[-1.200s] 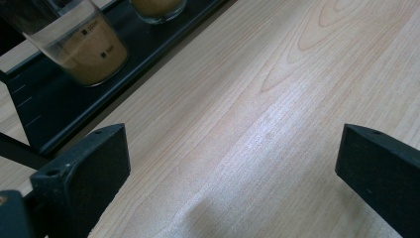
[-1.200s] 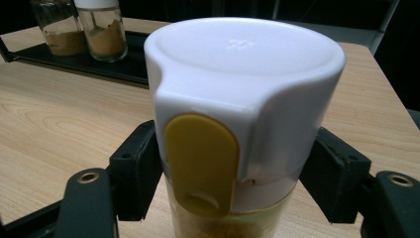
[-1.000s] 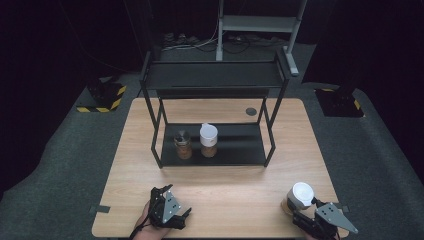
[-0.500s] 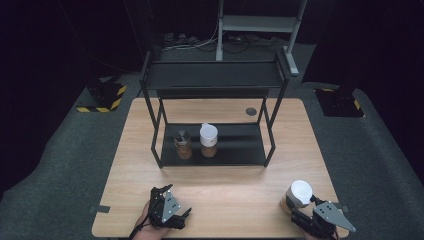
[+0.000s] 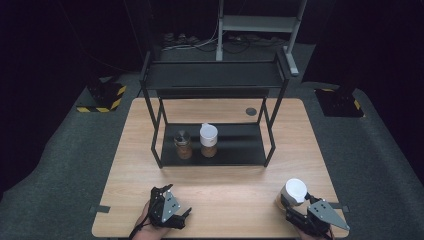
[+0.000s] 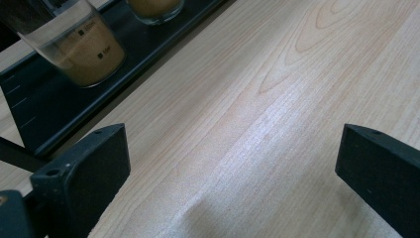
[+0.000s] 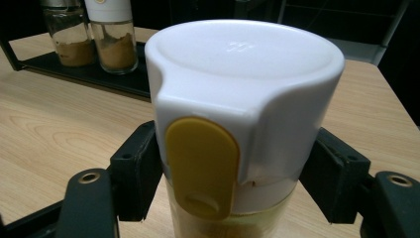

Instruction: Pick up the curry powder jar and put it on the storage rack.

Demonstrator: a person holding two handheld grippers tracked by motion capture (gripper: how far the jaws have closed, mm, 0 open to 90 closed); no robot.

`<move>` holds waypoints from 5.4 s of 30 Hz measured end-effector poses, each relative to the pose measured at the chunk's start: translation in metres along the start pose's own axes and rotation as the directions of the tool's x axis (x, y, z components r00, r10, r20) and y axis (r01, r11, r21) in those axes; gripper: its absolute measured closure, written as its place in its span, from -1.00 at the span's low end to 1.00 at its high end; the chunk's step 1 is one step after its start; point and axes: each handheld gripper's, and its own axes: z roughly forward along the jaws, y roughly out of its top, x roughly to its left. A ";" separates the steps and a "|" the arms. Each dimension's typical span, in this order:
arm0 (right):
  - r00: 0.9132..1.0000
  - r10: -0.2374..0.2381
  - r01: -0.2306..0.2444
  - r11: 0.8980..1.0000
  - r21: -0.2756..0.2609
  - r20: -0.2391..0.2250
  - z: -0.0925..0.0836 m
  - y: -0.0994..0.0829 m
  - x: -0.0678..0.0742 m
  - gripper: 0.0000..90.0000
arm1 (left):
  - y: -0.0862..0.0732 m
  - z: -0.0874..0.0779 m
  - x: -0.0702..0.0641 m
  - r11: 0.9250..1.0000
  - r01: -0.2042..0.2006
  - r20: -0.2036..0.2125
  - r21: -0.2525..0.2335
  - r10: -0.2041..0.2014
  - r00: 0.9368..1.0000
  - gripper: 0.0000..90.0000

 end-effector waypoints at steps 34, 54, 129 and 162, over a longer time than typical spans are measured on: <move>0.992 -0.039 0.039 0.999 0.003 -0.118 0.038 0.018 0.033 -0.32 | -0.002 -0.001 0.004 1.000 0.004 0.020 -0.013 -0.004 1.000 -0.98; 0.990 -0.028 0.024 0.999 -0.028 -0.138 0.059 0.030 0.039 -0.32 | -0.004 -0.002 0.007 1.000 0.007 0.031 -0.021 -0.006 1.000 -0.98; 0.995 0.001 -0.006 0.999 -0.052 -0.095 0.162 0.100 0.037 -0.32 | -0.010 -0.004 0.009 0.998 0.014 0.044 -0.055 -0.012 0.999 -0.99; 0.998 0.013 -0.012 1.000 0.021 -0.067 0.211 0.097 0.046 -0.32 | -0.014 -0.005 0.010 0.997 0.027 0.046 -0.074 -0.024 0.999 -0.99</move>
